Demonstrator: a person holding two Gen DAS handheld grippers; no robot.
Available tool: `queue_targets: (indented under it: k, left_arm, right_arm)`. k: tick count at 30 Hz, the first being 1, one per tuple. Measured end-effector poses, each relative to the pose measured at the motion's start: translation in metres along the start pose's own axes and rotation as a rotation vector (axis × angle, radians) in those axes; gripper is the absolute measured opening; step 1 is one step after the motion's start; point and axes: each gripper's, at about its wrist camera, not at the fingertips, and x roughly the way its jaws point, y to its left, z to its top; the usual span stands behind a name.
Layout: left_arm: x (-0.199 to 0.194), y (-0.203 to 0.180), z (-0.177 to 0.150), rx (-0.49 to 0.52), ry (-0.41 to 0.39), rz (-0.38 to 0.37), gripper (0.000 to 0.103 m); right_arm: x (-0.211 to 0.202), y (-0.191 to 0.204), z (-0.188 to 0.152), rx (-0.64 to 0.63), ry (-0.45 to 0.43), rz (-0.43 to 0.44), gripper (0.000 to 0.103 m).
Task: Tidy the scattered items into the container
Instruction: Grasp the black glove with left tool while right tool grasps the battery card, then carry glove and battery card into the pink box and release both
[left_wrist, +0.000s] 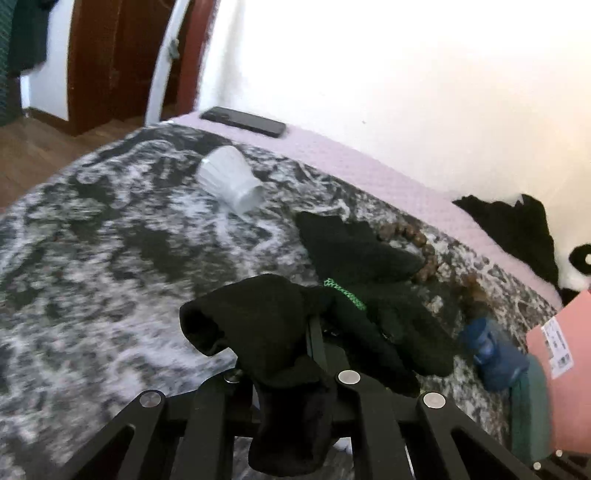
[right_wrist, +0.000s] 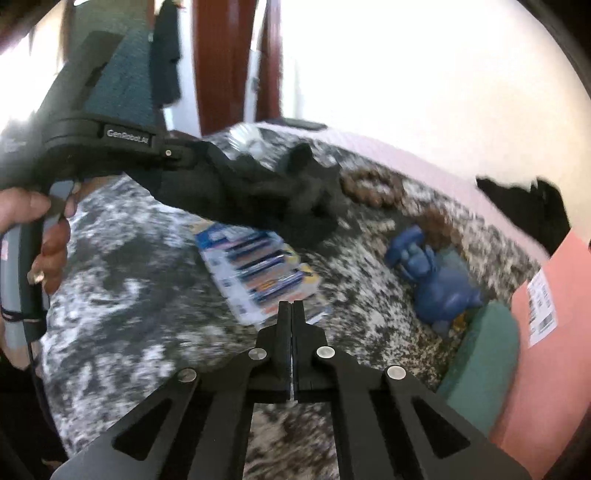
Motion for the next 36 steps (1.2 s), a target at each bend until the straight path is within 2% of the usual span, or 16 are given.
queue_targets:
  k: [2,3,4,6,9,12,13,16,17,20,22,24,27,33,36]
  left_arm:
    - [-0.005,0.007,-0.003,0.001,0.023,0.019,0.007]
    - [-0.007,0.010,-0.006,0.008,0.034,0.031,0.007]
    - [-0.011,0.012,-0.009,0.025,0.042,0.047,0.007]
    - [-0.019,0.017,-0.016,0.058,0.054,0.080,0.007]
    - [-0.040,0.032,-0.013,0.032,0.035,0.087,0.007]
    - [-0.058,0.051,-0.004,-0.025,-0.004,0.069,0.007]
    - [-0.060,0.056,-0.001,-0.040,-0.006,0.067,0.007]
    - [-0.064,0.062,0.010,-0.046,-0.014,0.050,0.007]
    - [-0.065,0.060,0.013,-0.031,-0.025,0.059,0.007]
    - [-0.067,0.058,0.017,-0.022,-0.040,0.060,0.007]
    - [-0.069,0.059,0.018,-0.036,-0.037,0.035,0.007]
    - [-0.072,0.058,0.018,-0.033,-0.042,0.034,0.007]
    - [-0.081,0.056,0.018,-0.028,-0.057,0.030,0.007]
    - [-0.095,0.050,0.012,-0.022,-0.072,0.007,0.007]
    - [-0.102,0.039,0.007,-0.004,-0.078,-0.007,0.007]
  right_arm:
    - [-0.002,0.014,-0.006,-0.042,0.028,-0.017,0.000]
    - [-0.004,0.021,-0.009,-0.063,0.043,-0.025,0.012]
    - [0.002,0.032,-0.015,-0.123,0.065,-0.096,0.047]
    - [0.008,0.050,-0.024,-0.192,0.059,-0.154,0.085]
    - [0.037,0.056,-0.018,-0.249,0.071,-0.188,0.086]
    - [0.063,0.025,0.000,-0.151,0.093,-0.141,0.103]
    - [0.073,0.010,0.008,-0.112,0.104,-0.105,0.103]
    - [0.103,-0.023,0.022,0.029,0.158,0.076,0.103]
    - [0.106,-0.023,0.028,0.011,0.140,0.080,0.103]
    - [0.114,-0.015,0.037,-0.063,0.161,0.109,0.102]
    - [0.111,-0.014,0.044,-0.083,0.168,0.148,0.082]
    - [0.101,-0.005,0.042,-0.108,0.179,0.134,0.078]
    - [0.079,0.008,0.032,-0.148,0.172,0.114,0.077]
    - [0.016,0.032,-0.002,-0.077,0.117,0.090,0.077]
    - [-0.014,0.037,-0.003,-0.038,0.069,0.049,0.077]
